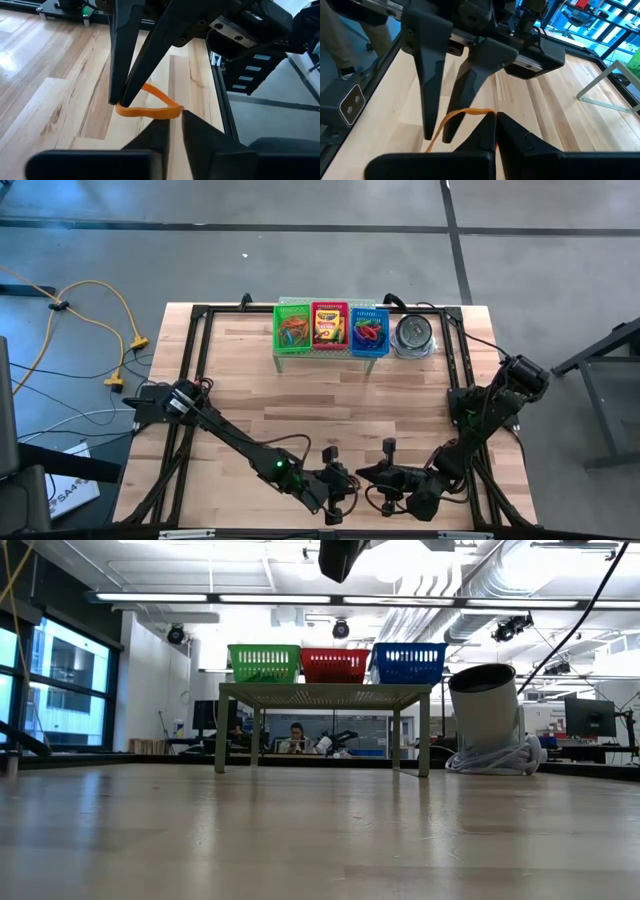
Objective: Pick & Place Office Desk Supplies
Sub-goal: Put the orange rubber band into the green bin on the shelf
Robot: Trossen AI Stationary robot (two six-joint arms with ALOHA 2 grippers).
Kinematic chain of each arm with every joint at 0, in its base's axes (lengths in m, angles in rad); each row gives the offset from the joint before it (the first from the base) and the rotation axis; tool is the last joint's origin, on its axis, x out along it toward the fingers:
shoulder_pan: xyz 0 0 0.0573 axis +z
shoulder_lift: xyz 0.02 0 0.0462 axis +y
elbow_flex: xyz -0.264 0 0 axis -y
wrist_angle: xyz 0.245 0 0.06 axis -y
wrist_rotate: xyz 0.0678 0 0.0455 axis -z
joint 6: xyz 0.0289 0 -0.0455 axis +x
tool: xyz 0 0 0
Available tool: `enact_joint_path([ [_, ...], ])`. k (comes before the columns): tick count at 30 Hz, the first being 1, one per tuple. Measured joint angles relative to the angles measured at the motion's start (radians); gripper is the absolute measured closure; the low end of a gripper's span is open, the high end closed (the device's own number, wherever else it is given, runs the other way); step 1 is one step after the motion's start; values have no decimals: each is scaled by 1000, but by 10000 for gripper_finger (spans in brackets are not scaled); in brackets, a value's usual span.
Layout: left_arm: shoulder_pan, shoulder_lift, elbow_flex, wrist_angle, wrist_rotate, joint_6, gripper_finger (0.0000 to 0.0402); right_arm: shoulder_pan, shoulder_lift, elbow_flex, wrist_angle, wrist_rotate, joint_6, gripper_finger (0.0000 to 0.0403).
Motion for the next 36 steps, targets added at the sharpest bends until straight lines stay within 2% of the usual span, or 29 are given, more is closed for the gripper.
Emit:
enact_joint_path([
  [6, 0, 0, 0, 0, 0, 1, 397, 0, 0, 0, 0, 0, 0, 401],
  [17, -3, 0, 0, -7, -1, 16, 401, 0, 0, 0, 0, -23, 11, 401],
  [21, -7, 0, 0, -10, -1, 18, 401, 0, 0, 0, 0, -26, 32, 386],
  [25, -9, 0, 0, -16, -1, 18, 401, 0, 0, 0, 1, -26, 35, 339],
  [32, -12, 0, 0, -24, -10, 18, 401, 23, 0, 0, 18, 17, 44, 214],
  [36, -14, 0, 0, -29, -12, 18, 401, 60, -18, -1, 25, 136, 27, 169],
])
